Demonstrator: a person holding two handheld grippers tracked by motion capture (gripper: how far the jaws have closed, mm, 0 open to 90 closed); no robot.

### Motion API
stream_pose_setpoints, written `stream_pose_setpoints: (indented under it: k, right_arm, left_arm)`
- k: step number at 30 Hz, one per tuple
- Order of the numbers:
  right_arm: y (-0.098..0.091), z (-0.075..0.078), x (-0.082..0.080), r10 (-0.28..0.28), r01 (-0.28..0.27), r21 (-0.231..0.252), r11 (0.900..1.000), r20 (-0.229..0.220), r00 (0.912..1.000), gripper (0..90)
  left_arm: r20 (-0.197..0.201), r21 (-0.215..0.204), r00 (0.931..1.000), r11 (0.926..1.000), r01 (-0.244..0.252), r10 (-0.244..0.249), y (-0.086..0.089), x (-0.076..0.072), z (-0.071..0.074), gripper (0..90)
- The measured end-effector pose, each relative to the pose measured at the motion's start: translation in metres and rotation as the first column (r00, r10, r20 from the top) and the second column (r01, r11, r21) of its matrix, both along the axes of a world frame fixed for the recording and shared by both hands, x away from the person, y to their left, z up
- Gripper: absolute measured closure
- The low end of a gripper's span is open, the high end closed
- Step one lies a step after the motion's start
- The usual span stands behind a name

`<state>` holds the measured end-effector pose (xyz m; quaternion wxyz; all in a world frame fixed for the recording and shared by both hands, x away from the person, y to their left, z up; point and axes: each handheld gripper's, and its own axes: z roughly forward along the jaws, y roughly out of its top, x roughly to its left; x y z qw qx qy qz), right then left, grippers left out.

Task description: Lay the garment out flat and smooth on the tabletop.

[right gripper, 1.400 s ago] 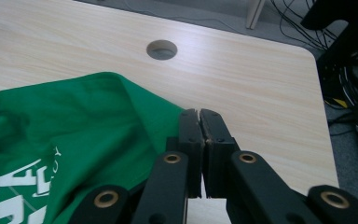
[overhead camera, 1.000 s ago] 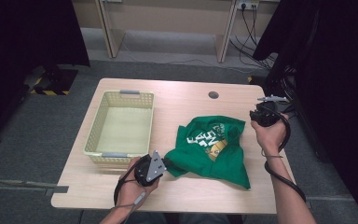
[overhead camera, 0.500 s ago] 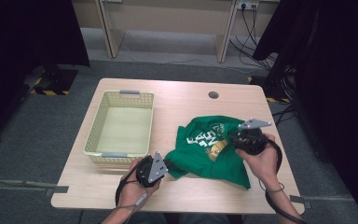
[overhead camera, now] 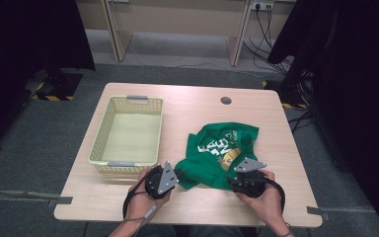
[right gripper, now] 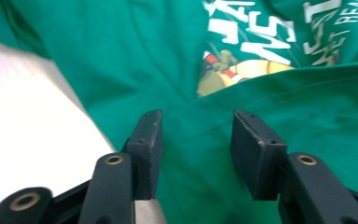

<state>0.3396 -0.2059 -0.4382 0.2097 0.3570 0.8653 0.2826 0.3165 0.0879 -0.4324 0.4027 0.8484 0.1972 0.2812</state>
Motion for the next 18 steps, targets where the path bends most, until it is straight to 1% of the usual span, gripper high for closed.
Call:
stream_pose_setpoints:
  k: [1,4,6,8,9,10,11,12,13,14,15,17,18]
  right_arm:
    - [0.002,-0.002,-0.002,0.006,-0.006,-0.013,0.9999,0.003,1.0,53.0]
    - [0.005,-0.005,-0.005,0.024,-0.023,-0.028,0.9993,0.016,0.9996,51.1]
    - [0.007,-0.007,-0.007,0.03,-0.029,-0.05,0.9983,0.026,0.9992,50.5]
    - [0.009,-0.01,-0.008,0.037,-0.035,-0.068,0.9971,0.03,0.9989,51.3]
    - [0.009,-0.01,-0.008,0.037,-0.035,-0.068,0.9971,0.03,0.9989,51.3]
    - [0.01,-0.013,-0.008,0.046,-0.042,-0.08,0.9959,0.041,0.9981,58.5]
    - [0.01,-0.013,-0.008,0.046,-0.042,-0.08,0.9959,0.041,0.9981,58.5]
    - [0.009,-0.013,-0.009,0.036,-0.034,-0.065,0.9973,0.034,0.9987,67.3]
    - [0.009,-0.012,-0.008,0.032,-0.03,-0.056,0.998,0.027,0.9991,72.6]
    - [0.007,-0.012,-0.008,0.024,-0.023,-0.037,0.999,0.019,0.9995,76.8]
    - [0.007,-0.012,-0.008,0.024,-0.023,-0.037,0.999,0.019,0.9995,76.8]
    - [0.004,-0.01,-0.007,0.011,-0.011,-0.007,0.9999,0.006,0.9999,84.1]
    - [-0.001,-0.007,-0.006,-0.005,0.005,0.019,0.9998,-0.006,1.0,86.4]
  left_arm:
    - [0.001,-0.003,1.0,1.0,0.0,0.0,0.0,0.0,0.0,85.0]
    - [0.002,-0.001,1.0,1.0,-0.001,0.001,0.0,0.0,0.0,85.0]
    - [0.001,-0.001,1.0,1.0,-0.001,0.001,0.0,0.0,0.0,85.0]
    - [0.002,-0.002,1.0,1.0,0.0,0.0,0.0,0.0,0.0,84.9]
    - [0.002,-0.002,1.0,1.0,0.0,0.0,0.0,0.0,0.0,85.0]
    - [0.003,-0.005,1.0,1.0,-0.001,0.001,0.0,0.0,0.0,85.0]
    - [0.003,-0.005,1.0,1.0,0.0,0.0,0.0,0.0,0.0,85.0]
    - [0.003,-0.005,1.0,1.0,-0.001,0.001,0.0,0.0,0.0,85.0]
    - [0.003,-0.004,1.0,1.0,-0.001,0.001,0.0,0.0,0.0,85.0]
    - [0.003,-0.003,1.0,1.0,-0.001,0.001,0.0,0.0,0.0,85.0]
    - [0.003,-0.003,1.0,1.0,-0.001,0.001,0.0,0.0,0.0,85.0]
    - [0.003,-0.003,1.0,1.0,-0.003,0.003,0.001,0.0,-0.001,85.0]
    - [0.002,-0.003,1.0,1.0,-0.003,0.003,0.001,0.0,-0.001,85.0]
